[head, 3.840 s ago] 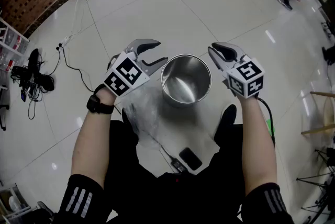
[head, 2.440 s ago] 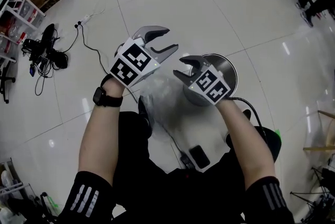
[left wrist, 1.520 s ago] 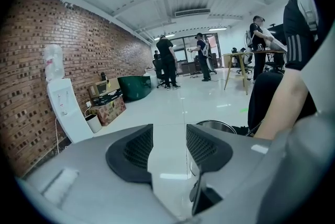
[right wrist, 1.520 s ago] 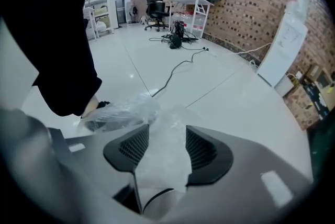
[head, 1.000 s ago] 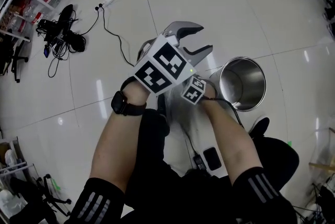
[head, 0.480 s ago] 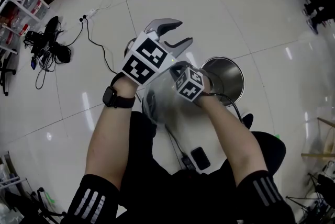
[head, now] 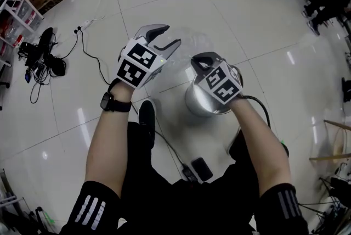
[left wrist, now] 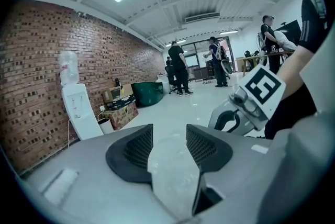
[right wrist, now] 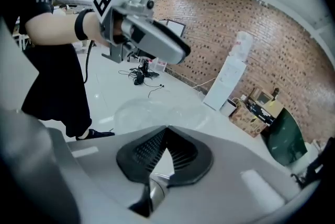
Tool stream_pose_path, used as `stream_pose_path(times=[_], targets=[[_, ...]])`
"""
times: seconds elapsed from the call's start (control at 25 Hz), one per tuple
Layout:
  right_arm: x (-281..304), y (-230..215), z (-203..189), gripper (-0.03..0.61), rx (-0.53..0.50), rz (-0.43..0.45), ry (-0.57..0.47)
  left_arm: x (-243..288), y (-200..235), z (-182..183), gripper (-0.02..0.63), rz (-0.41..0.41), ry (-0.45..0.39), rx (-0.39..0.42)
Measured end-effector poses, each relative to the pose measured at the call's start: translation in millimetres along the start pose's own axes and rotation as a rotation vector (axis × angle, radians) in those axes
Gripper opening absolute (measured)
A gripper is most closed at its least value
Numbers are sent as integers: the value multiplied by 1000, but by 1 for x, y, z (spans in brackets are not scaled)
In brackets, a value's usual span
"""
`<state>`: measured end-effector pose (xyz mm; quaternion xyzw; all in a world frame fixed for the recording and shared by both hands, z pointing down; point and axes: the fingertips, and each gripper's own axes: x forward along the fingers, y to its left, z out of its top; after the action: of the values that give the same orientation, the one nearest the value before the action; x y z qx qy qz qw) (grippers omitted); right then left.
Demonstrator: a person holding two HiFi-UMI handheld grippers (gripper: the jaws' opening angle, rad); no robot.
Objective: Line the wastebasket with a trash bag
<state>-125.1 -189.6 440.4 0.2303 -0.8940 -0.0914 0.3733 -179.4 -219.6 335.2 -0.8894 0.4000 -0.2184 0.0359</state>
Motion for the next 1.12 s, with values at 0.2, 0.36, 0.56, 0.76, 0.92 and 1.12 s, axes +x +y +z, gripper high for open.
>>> stream_pose_path(times=[0.2,0.36,0.56,0.76,0.92,1.12], targets=[[-43,-11,-22,8,30,15,59,7,-9,-1,193,-23,14,21],[-66,-3,-57,8,80,45,108,19,-27,-9,193,-83,56,20],[-79,26,-108,8,139,158,200,38,-69,-44,211,-245,221,-4],[-79,59,-151,8,173,272,275,51,-110,-87,225,-387,408,54],[-77,82,-180,8,185,357,334,61,-132,-100,225,-445,468,119],[-72,98,-207,8,149,434,400,76,-150,-98,197,-488,491,168]])
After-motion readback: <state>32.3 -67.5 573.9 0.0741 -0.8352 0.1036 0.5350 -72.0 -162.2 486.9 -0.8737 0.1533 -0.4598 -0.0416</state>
